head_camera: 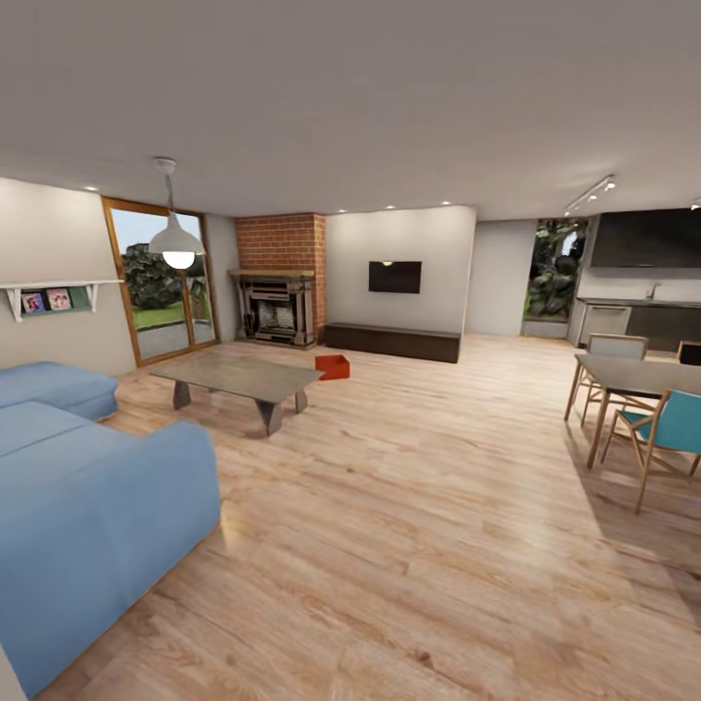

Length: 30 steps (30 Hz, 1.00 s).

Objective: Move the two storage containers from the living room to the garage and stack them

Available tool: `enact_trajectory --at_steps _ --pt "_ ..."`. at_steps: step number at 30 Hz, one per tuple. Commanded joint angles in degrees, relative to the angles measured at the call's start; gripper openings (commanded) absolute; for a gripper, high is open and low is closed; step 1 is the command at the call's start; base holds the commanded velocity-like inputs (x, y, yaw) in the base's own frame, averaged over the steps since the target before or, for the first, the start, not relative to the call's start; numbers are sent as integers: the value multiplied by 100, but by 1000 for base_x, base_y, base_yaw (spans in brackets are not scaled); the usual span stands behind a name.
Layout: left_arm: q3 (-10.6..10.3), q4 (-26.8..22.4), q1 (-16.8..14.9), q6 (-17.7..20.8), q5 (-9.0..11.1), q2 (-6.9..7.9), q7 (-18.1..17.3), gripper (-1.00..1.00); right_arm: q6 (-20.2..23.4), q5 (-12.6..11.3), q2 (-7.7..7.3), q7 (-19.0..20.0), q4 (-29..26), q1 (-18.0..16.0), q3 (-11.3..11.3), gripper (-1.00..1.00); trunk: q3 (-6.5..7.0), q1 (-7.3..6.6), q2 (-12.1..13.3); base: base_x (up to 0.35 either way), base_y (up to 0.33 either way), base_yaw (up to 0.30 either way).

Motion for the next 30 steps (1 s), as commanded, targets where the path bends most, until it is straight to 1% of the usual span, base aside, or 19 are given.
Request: enact_trajectory --at_steps 1,15,19,30 --pt "-49 3 -4 -15 43 0 7 100 -29 -48 1 8 17 -7 48 100 -8 4 -5 322 0 0" --pt "-49 3 -4 -8 43 0 7 100 -98 -84 8 -34 17 -7 34 100 -8 4 -5 322 0 -13" --pt "-49 3 -4 -14 40 0 7 100 -99 -92 8 -42 17 -7 28 100 -8 4 -5 322 0 -219" --pt "-49 3 -4 -15 39 0 7 100 -99 -72 6 -44 17 -7 27 100 -8 4 -5 322 0 -281"
